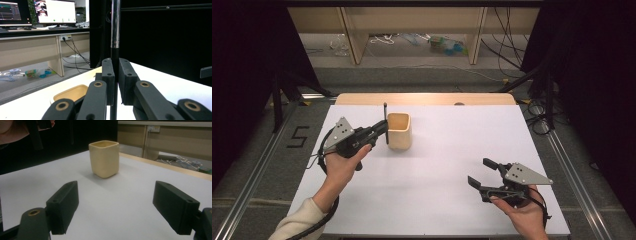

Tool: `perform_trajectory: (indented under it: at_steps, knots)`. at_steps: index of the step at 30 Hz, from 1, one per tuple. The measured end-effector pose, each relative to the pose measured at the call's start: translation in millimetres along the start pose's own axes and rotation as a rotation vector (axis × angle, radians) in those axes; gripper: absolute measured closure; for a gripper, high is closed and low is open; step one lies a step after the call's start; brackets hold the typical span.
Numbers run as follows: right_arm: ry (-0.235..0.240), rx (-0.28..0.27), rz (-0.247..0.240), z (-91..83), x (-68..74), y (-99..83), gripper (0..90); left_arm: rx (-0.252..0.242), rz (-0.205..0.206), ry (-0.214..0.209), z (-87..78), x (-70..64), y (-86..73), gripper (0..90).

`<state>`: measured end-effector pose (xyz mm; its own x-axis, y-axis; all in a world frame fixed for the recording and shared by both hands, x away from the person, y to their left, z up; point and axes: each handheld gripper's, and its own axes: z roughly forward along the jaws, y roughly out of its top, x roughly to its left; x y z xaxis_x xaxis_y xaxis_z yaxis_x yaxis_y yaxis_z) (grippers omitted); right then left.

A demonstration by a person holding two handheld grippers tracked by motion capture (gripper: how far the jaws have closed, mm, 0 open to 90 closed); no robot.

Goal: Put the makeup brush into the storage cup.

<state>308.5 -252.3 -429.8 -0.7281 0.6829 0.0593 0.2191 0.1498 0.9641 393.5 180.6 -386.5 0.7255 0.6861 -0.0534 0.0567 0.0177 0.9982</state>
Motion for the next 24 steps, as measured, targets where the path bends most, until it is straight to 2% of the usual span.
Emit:
perform_trajectory:
  at_steps: [11,23,24]
  knots:
    - [0.001,0.0,0.0,0.1,0.0,0.0,22.1,0.001,-0.012,0.005,2.3,0.3,1.2,83.8]
    - [-0.003,-0.001,0.001,0.2,-0.1,-0.1,22.1,-0.001,-0.006,0.002,6.1,1.6,1.6,83.8]
    - [-0.002,-0.002,0.001,0.2,-0.2,-0.2,22.1,-0.002,-0.021,0.003,6.6,1.1,1.4,83.8]
